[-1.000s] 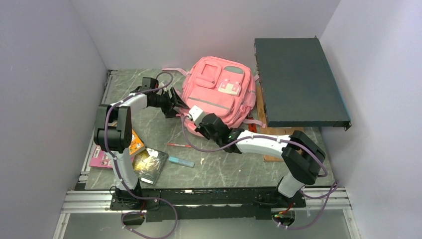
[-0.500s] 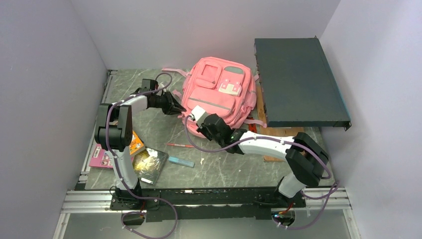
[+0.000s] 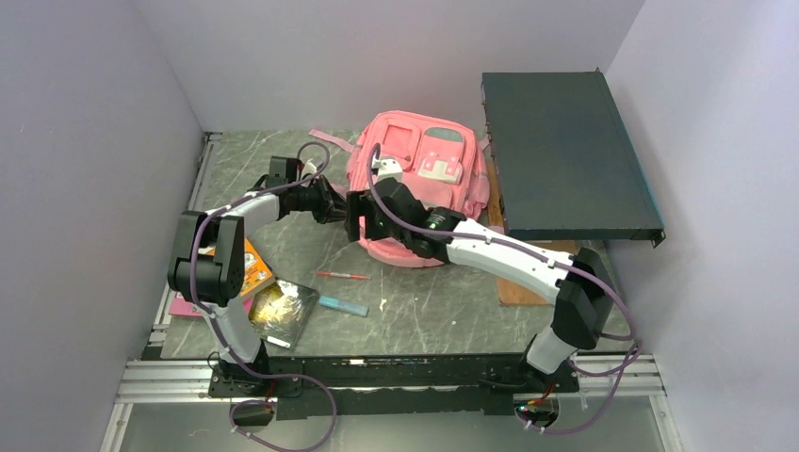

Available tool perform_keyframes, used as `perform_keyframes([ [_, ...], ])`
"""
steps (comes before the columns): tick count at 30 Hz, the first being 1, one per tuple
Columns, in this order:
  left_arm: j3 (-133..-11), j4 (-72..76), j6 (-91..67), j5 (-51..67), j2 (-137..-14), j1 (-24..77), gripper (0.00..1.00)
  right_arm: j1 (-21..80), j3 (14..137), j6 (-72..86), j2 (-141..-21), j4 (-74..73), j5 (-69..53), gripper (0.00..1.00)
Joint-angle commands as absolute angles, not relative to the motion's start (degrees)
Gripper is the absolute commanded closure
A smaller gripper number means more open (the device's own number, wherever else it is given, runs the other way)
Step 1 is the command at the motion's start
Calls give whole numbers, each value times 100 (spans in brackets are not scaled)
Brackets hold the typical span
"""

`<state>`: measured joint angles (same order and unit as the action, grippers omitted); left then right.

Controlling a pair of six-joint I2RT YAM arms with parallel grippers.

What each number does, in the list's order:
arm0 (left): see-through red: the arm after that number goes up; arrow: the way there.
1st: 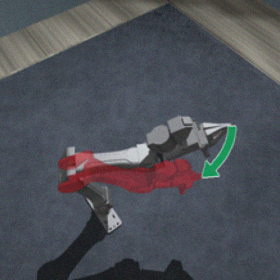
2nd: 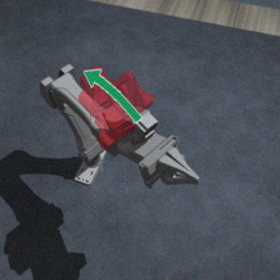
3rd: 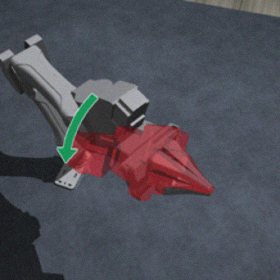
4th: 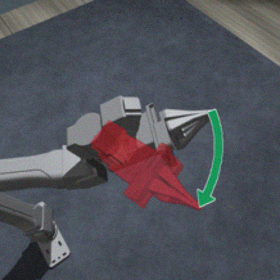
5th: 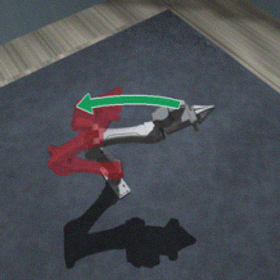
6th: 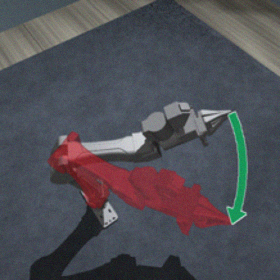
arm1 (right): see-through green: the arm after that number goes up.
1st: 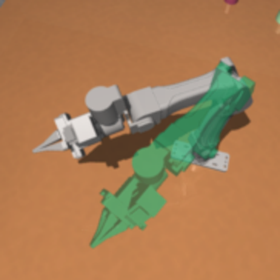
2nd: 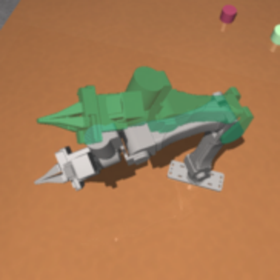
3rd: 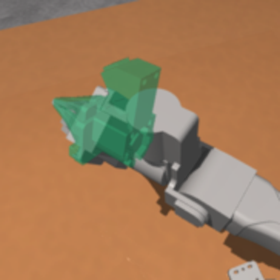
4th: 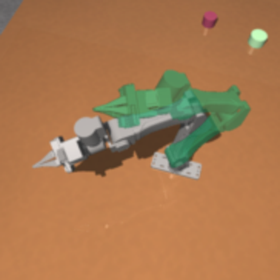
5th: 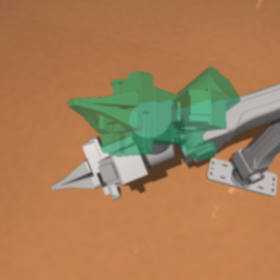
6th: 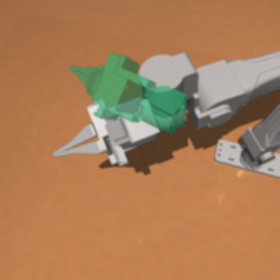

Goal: Pack the student bag
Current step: Adjust the student bag at the center of the board, then unzip the student bag at the center of the board.

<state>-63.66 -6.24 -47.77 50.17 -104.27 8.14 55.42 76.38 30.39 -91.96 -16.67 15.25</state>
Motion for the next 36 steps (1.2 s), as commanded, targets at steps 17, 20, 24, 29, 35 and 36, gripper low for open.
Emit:
perform_keyframes([
  [17,-6463,-206,-5003,5880,-9785,1158,100,5994,6157,-3443,-9064,1028,935,28],
  [20,-6518,-330,-4996,5898,-9740,1160,100,5971,6242,-4231,-9267,892,993,28],
  [24,-6496,-419,-5047,5843,-9658,1155,100,5929,6785,-4507,-9665,637,1431,36],
  [29,-6472,-402,-5170,5897,-9632,1147,100,6031,6833,-4791,-10024,1162,1971,42],
  [35,-6433,-337,-5291,5942,-9625,1112,100,6196,6855,-5135,-10511,1865,2850,45],
  [36,-6426,-349,-5291,5940,-9631,1108,100,6234,6900,-5192,-10606,1994,3082,46],
])
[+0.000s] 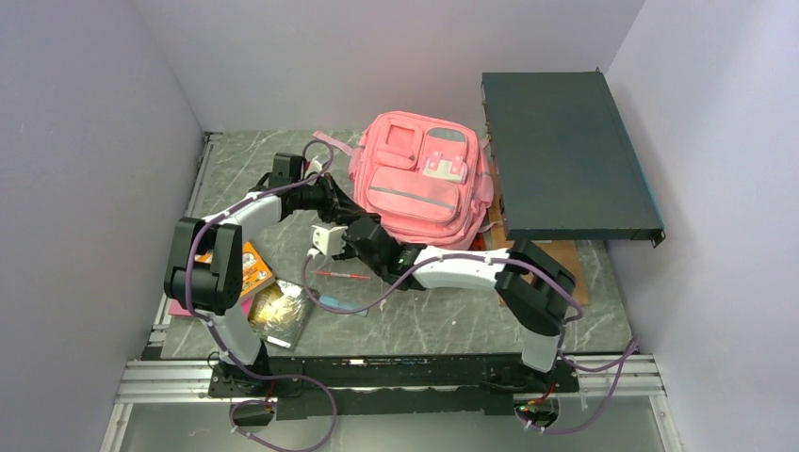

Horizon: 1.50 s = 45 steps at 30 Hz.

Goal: Pack the student bag
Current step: Unzip the student bag at the center of the board.

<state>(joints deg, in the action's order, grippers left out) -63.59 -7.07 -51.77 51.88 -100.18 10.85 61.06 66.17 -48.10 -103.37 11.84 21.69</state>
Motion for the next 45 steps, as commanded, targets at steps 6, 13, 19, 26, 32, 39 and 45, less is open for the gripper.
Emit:
perform_keyframes([
  [6,-6415,-392,-5271,5877,-9605,1099,100,6322,7370,-5593,-11185,2576,4528,61],
  [13,-6516,-620,-5108,5788,-9729,1053,100,6414,7655,-4626,-11116,2111,4810,89],
  [19,-6532,-666,-5079,5754,-9846,896,100,6416,7740,-2475,-10648,1119,4648,100],
  [26,-6429,-424,-5248,5868,-9884,853,100,6145,7781,7,-10188,269,3938,100],
  [32,-6469,-511,-5187,5836,-9893,853,100,5635,7501,1932,-9780,-37,2907,100],
  [39,-6464,-511,-5199,5836,-9962,853,100,5623,7055,1973,-9480,428,2408,100],
  [45,-6438,-465,-5264,5852,-9991,818,100,5625,6665,2352,-9271,594,2477,100],
])
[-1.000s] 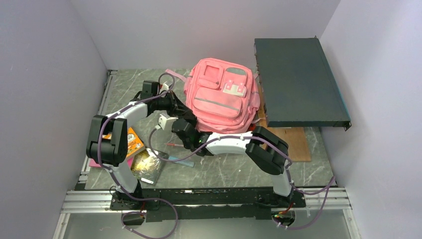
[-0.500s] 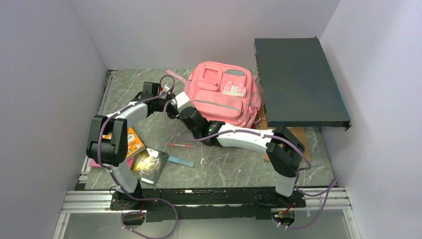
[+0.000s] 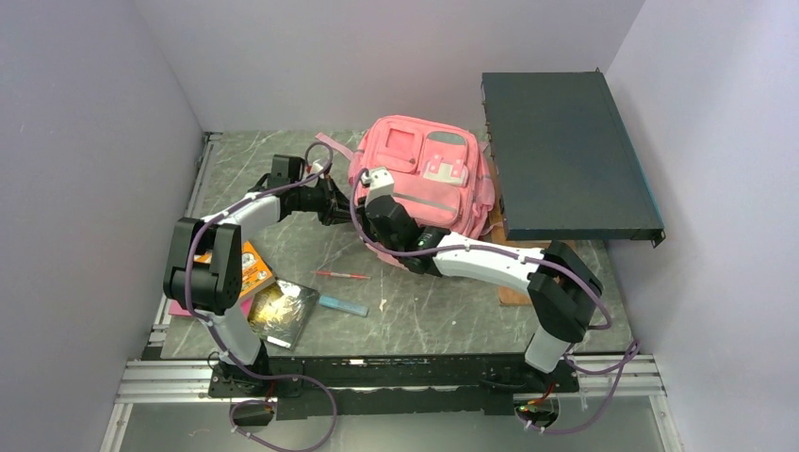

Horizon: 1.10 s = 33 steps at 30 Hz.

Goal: Pack the student bag
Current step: Unzip the student bag at the center of the board.

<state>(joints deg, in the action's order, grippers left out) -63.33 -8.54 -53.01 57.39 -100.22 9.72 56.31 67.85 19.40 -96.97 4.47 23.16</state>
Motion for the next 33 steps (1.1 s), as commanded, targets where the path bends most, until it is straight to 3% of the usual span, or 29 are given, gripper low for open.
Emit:
perform_keyframes([
  [1,-6436,-478,-5258,5840,-9993,805,100,5625,6662,2268,-9265,563,2470,100],
  [8,-6540,-815,-5127,5699,-10131,739,100,6018,6586,-388,-9277,645,2403,100],
  [13,-6526,-824,-5131,5683,-10179,738,100,6128,6836,-1263,-9236,254,2509,100],
  [20,-6564,-896,-5080,5642,-10279,696,100,6135,6260,-797,-8739,703,1841,100],
  [26,-6548,-847,-5108,5669,-10303,651,100,6135,5128,-24,-8129,1770,2200,100],
  [33,-6522,-783,-5150,5713,-10292,650,100,6135,5086,404,-7835,769,2762,100],
])
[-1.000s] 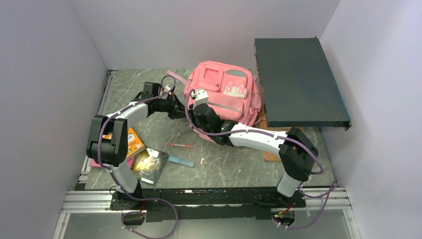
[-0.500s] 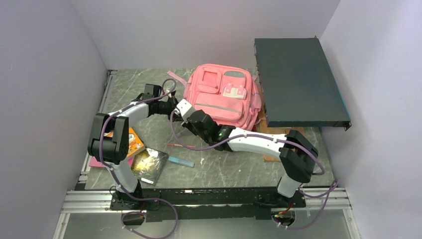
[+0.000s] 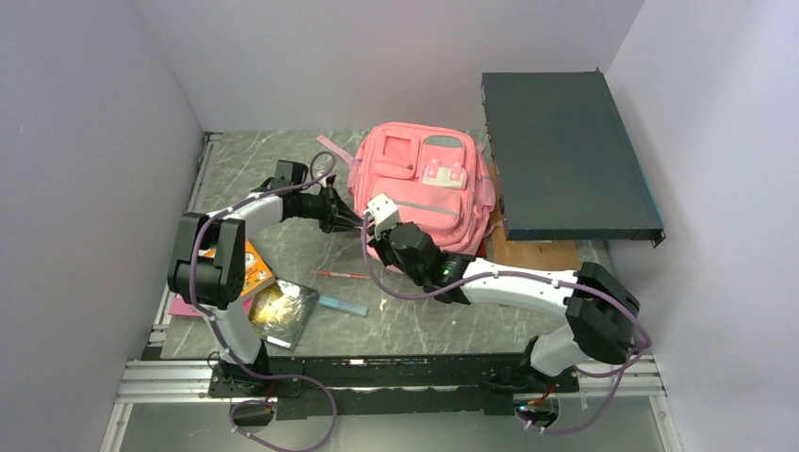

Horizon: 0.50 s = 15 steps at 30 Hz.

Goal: Pack the student bag
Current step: Unzip the student bag at the center of the board.

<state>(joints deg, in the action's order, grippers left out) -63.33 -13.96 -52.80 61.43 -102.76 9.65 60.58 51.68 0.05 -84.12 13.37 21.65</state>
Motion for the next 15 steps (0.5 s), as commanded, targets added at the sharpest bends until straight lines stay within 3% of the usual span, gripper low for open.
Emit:
perform_keyframes([
  [1,-6529,-790,-5146,5713,-10284,650,100,6134,5046,493,-7739,657,2863,100],
  [9,-6475,-690,-5209,5739,-10208,655,100,6132,5905,2372,-7696,-1581,2831,100],
  [15,-6511,-758,-5167,5748,-10175,662,100,6124,6033,3394,-7720,-2227,2947,100],
])
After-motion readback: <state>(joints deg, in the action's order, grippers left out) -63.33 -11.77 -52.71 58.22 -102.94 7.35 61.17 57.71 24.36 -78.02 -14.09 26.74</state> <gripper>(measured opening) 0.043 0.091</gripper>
